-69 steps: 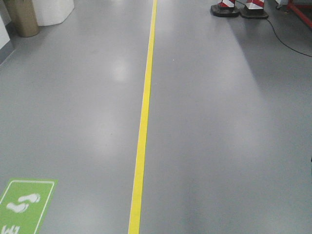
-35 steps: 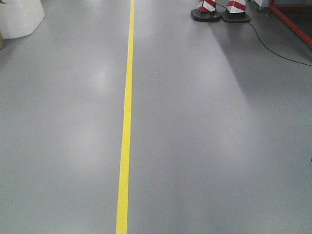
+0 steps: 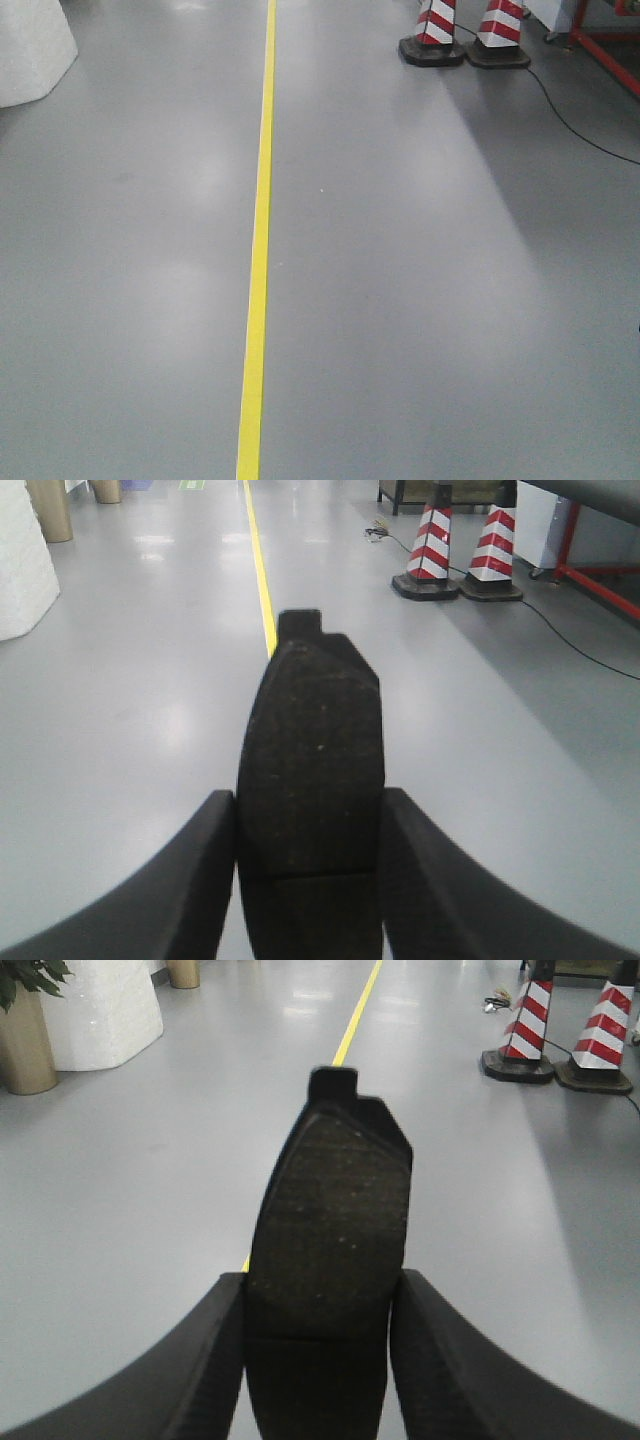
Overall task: Move and align brake pads A on conveyor
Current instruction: 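Drive forward along the yellow floor line past the striped cones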
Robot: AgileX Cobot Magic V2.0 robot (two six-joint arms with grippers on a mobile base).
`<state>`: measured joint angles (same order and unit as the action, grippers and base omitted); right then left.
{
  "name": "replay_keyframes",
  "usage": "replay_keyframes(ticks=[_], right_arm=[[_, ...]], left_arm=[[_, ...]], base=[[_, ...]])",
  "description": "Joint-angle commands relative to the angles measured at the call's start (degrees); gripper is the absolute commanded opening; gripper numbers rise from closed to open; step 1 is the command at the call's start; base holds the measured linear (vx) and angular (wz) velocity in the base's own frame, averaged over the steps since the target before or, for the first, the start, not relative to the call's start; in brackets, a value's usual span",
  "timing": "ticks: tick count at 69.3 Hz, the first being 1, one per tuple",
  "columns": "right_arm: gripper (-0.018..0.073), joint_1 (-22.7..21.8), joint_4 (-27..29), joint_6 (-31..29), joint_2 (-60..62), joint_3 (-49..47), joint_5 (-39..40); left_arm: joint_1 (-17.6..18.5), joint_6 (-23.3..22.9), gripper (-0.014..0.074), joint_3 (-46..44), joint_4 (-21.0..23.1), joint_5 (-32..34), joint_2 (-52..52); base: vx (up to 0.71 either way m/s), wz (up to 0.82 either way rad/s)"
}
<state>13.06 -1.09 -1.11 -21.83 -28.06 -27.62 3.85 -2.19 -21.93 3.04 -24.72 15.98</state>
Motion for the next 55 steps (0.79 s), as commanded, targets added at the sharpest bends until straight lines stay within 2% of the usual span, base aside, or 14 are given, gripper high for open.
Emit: replay_keyframes(ticks=[1, 23, 55], right_arm=[[-0.0005, -0.23, -0.27, -0.43, -0.37, -1.79, 5.67], [-0.0005, -0.23, -0.27, -0.43, -0.37, -1.79, 5.67], [-0.0005, -0.23, -0.27, -0.43, -0.37, -1.79, 5.67]], left_arm=[[0.34, -0.29, -0.0006, -1.8, 0.54, 5.66, 0.4], [0.34, -0.29, -0.0006, -1.8, 0.54, 5.66, 0.4], [0.34, -0.29, -0.0006, -1.8, 0.54, 5.66, 0.4]], base=[[0.7, 0.1], [0.7, 0.07], [0.75, -0.08]])
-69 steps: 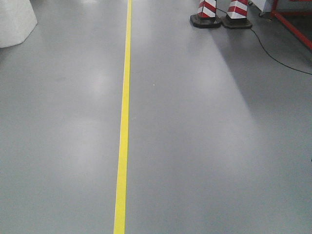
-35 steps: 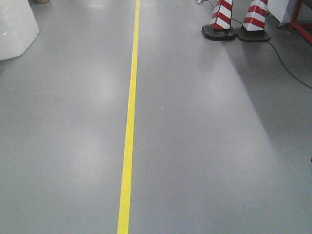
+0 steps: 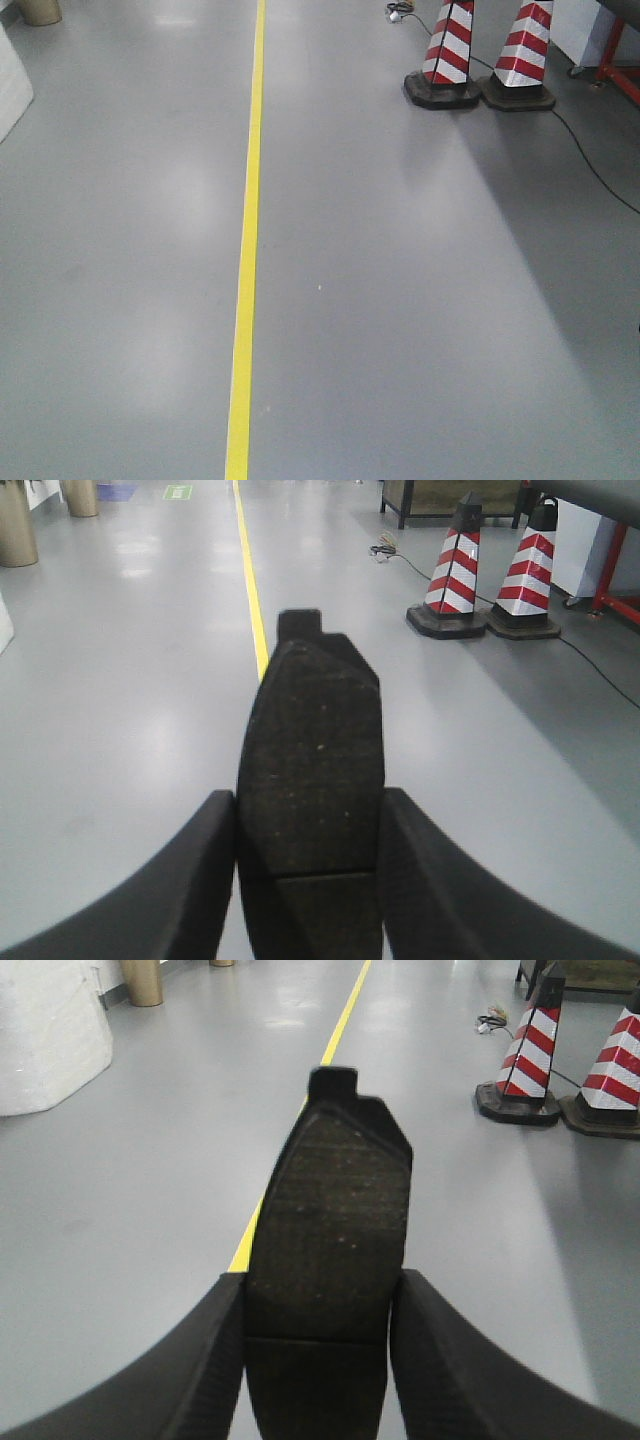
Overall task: Move and align brake pads A on conveyor
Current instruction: 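Drive forward along the yellow floor line past the striped cones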
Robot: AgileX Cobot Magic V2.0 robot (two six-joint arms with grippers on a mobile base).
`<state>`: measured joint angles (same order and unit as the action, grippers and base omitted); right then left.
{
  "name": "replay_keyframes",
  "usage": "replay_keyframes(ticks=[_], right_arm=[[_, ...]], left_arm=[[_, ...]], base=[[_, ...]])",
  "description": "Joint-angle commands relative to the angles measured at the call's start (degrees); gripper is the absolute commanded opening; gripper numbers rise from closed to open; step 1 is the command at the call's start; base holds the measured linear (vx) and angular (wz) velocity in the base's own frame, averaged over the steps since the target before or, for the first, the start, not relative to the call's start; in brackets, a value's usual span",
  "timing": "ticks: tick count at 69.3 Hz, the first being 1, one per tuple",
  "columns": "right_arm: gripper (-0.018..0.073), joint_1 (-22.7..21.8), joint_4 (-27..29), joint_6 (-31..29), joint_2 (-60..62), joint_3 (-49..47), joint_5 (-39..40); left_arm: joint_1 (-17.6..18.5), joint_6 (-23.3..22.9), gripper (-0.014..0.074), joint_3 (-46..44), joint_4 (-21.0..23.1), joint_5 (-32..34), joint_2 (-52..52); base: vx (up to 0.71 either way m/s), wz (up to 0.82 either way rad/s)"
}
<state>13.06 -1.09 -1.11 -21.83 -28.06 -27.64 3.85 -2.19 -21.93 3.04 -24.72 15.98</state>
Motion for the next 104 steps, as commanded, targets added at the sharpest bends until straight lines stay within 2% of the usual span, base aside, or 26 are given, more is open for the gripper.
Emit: replay_keyframes(ticks=[1, 104], right_arm=[[-0.0005, -0.23, -0.27, -0.43, -0.37, -1.79, 5.69], [-0.0005, -0.23, -0.28, -0.43, -0.37, -1.79, 5.69]], left_arm=[[0.34, -0.29, -0.0006, -1.8, 0.54, 5.66, 0.4], [0.34, -0.29, -0.0006, -1.8, 0.54, 5.66, 0.4]], base=[[0.77, -0.08], [0.78, 0.02]])
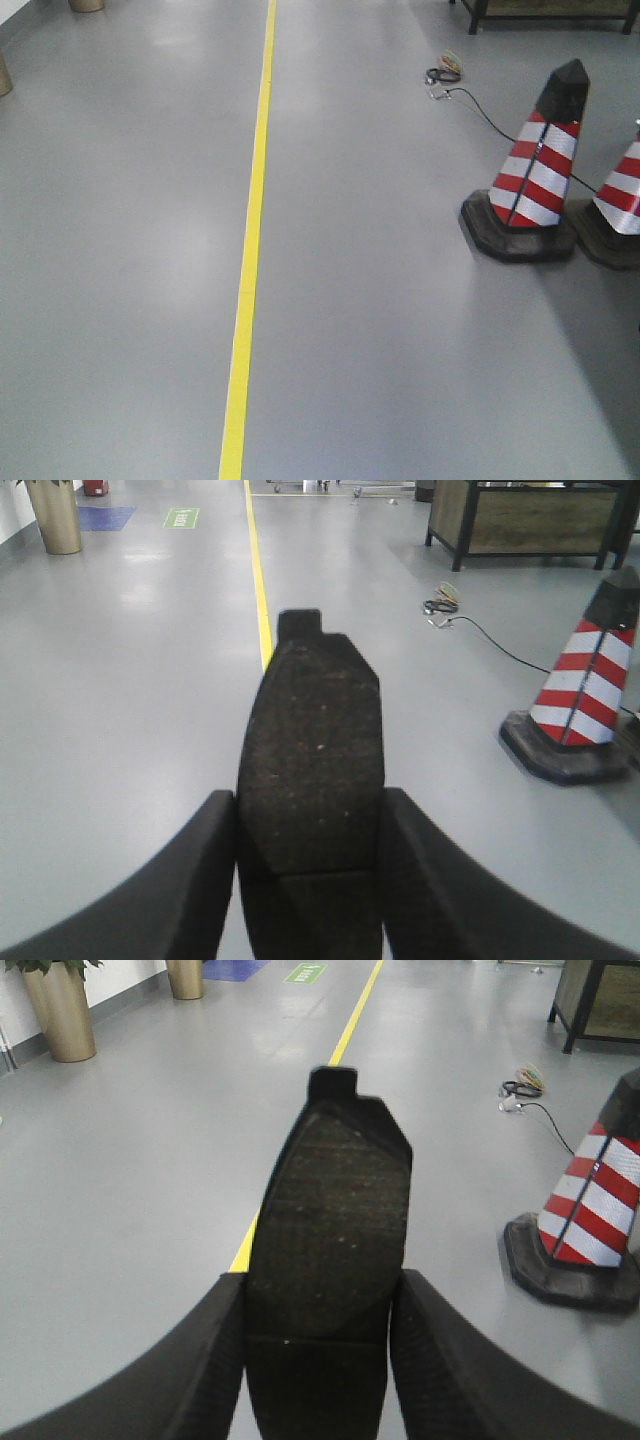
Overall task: Move and align brake pads A on conveyor
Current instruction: 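Drive forward along the yellow floor line past the striped cones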
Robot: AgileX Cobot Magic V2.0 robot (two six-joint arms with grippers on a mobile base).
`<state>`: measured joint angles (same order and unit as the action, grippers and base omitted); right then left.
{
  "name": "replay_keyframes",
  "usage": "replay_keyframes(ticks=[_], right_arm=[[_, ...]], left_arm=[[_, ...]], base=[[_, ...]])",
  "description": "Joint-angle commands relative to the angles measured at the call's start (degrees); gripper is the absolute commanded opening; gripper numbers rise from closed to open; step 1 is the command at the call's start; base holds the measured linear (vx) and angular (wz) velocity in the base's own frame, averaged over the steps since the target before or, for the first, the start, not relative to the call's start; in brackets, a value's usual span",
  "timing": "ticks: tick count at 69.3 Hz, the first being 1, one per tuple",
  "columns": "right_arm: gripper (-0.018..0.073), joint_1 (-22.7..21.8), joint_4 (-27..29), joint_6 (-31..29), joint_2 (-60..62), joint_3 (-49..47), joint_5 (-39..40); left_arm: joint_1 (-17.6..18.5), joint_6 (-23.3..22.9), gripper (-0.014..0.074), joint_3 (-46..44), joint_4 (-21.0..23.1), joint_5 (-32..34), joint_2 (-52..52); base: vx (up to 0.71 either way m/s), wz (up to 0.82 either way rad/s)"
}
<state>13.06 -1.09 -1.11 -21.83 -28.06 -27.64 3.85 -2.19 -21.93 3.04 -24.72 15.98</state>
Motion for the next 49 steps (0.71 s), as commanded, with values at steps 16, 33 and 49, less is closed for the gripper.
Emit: replay_keyframes(ticks=[16, 33, 49], right_arm=[[-0.0005, -0.23, -0.28, -0.43, -0.37, -1.79, 5.69], [-0.0005, -0.23, -0.28, -0.43, -0.37, -1.79, 5.69], [-0.0005, -0.23, -0.28, -0.43, -0.37, -1.79, 5.69]], left_arm=[[0.34, -0.29, -0.0006, -1.8, 0.54, 5.66, 0.4], [0.34, -0.29, -0.0006, -1.8, 0.54, 5.66, 0.4], [0.34, -0.29, -0.0006, -1.8, 0.54, 5.66, 0.4]], base=[[0.66, 0.11], [0.61, 0.07], [0.57, 0.02]])
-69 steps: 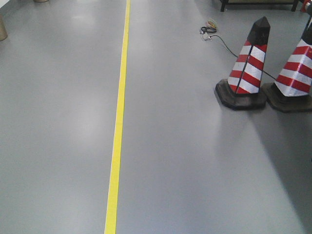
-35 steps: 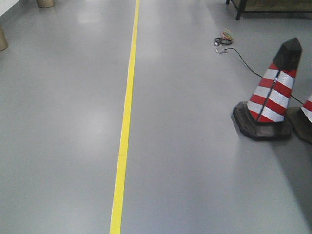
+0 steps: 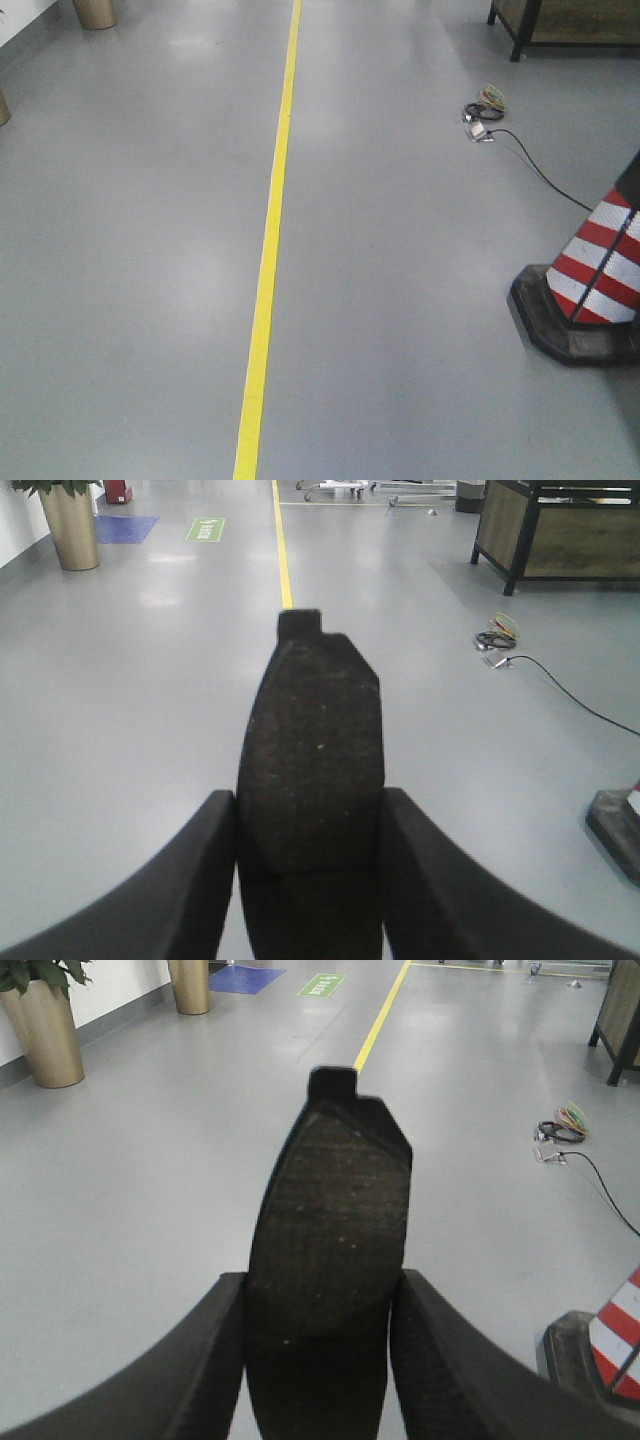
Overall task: Move and align brake pads A on conveyor
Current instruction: 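Drive forward along the yellow floor line past the striped cones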
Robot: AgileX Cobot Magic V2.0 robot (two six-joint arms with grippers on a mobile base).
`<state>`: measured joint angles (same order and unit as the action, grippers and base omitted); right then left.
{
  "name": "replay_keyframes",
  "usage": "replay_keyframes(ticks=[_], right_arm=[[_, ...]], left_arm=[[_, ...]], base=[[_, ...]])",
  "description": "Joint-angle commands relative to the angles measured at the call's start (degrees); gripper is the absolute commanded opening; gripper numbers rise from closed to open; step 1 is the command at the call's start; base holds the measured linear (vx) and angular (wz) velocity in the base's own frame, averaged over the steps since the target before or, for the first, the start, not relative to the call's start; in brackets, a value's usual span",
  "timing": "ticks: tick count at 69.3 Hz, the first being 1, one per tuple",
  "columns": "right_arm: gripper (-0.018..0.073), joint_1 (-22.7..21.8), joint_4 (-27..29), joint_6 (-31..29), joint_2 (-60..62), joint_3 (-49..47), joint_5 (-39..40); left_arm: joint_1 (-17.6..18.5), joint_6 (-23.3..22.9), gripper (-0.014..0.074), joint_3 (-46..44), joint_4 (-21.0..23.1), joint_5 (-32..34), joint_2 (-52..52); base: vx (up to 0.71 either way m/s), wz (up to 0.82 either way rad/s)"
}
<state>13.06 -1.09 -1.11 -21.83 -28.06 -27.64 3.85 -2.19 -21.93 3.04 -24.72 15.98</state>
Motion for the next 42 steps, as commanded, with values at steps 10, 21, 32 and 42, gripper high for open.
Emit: replay_keyframes(ticks=[10, 21, 32, 42], right_arm=[[-0.0005, -0.23, -0.28, -0.43, -0.37, -1.79, 5.69], [-0.0005, -0.23, -0.28, -0.43, -0.37, -1.79, 5.69], [-0.0005, -0.23, -0.28, -0.43, -0.37, -1.79, 5.69], [-0.0005, -0.23, -0.28, -0.43, -0.37, -1.79, 5.69]], left_arm=[[0.34, -0.29, -0.0006, -1.8, 0.54, 5.66, 0.4], [0.34, -0.29, -0.0006, -1.8, 0.54, 5.66, 0.4], [0.34, -0.29, -0.0006, -1.8, 0.54, 5.66, 0.4], [0.34, -0.29, -0.0006, -1.8, 0.54, 5.66, 0.4]], base=[[0.54, -0.01], [0.52, -0.07], [0.48, -0.14], [0.43, -0.28]])
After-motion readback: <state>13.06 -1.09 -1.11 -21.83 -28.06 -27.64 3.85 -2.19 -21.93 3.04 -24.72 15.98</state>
